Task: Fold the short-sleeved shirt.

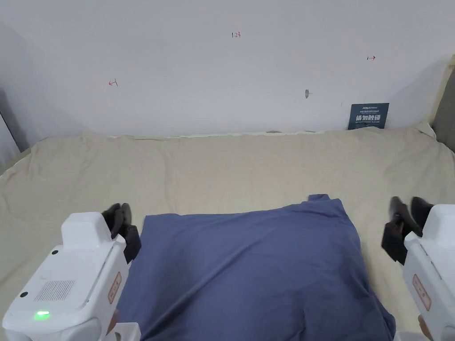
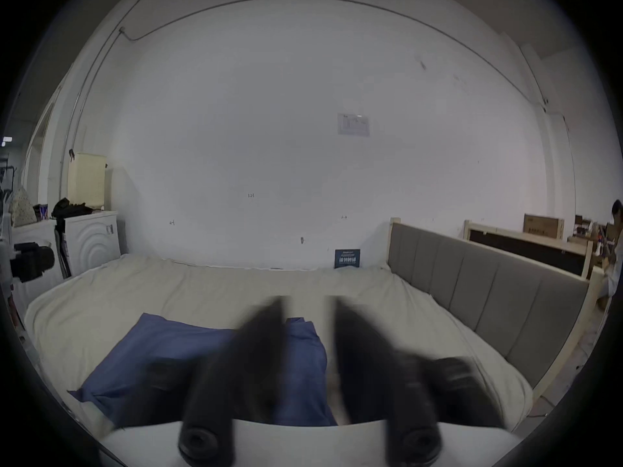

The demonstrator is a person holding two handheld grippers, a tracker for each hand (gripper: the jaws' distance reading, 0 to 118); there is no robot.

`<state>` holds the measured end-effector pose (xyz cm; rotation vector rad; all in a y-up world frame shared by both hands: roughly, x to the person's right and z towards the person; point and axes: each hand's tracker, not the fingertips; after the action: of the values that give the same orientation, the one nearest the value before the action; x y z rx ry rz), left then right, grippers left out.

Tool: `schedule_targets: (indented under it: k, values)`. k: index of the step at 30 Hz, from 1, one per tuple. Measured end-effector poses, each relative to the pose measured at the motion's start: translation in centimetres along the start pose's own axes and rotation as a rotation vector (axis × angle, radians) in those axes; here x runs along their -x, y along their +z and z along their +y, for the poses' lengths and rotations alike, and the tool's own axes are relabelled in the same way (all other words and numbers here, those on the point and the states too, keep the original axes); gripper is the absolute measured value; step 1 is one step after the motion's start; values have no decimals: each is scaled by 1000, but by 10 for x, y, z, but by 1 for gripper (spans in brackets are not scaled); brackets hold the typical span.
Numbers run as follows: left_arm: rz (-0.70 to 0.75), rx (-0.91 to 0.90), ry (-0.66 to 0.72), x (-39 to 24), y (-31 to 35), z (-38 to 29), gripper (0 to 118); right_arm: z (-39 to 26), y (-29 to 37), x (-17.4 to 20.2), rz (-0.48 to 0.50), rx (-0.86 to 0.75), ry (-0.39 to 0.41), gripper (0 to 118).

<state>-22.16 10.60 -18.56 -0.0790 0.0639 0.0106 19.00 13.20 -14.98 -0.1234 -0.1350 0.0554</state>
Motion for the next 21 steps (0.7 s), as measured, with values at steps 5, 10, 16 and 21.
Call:
schedule_targets:
  k: [5, 10, 16, 21]
  values:
    - [-23, 53, 16, 7, -4, -14, 0, -6, 0, -1, -2, -3, 19, 2]
    - [-4, 191, -10, 25, -8, -32, 0, -14, -4, -3, 2, 15, 10, 2]
    - [-27, 468, 58, 73, -13, -82, 1, -25, -9, -4, 14, 61, 5, 2]
    - [7, 684, 121, 101, -8, -123, 29, -34, -13, -3, 15, 92, 3, 2]
